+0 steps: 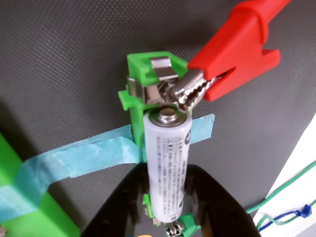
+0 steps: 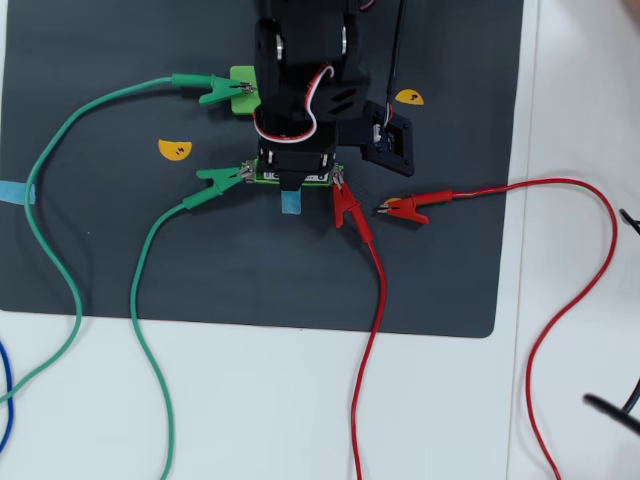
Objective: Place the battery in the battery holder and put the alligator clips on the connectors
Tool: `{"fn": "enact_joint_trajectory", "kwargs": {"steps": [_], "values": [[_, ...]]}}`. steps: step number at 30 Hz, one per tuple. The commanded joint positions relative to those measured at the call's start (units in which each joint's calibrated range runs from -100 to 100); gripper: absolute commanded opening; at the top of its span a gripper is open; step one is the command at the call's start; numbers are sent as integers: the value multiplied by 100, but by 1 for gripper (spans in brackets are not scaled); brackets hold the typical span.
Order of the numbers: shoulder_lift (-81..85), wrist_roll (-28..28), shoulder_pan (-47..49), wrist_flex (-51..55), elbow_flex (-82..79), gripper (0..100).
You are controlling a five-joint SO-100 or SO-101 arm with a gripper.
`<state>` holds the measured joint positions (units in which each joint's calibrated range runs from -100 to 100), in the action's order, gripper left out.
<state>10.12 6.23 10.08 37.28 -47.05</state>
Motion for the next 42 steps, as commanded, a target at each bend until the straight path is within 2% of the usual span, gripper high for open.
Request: {"fn": "enact_joint_trajectory", "kwargs": {"steps": [1, 9, 15, 21, 30, 32, 34, 36, 40, 42], "values": [[-166, -26, 57, -54, 161, 1], [-251, -167, 67, -54, 257, 1], [-174, -193, 67, -11, 205, 15], [-149, -193, 57, 92, 205, 15], [864, -193, 310, 1218, 248, 15], [1144, -209, 279, 1184, 257, 14], [1374, -381, 259, 1158, 266, 1], [1374, -412, 259, 1021, 257, 2], [1357, -558, -34, -62, -50, 1], [1289, -558, -155, -165, -50, 1]]}}
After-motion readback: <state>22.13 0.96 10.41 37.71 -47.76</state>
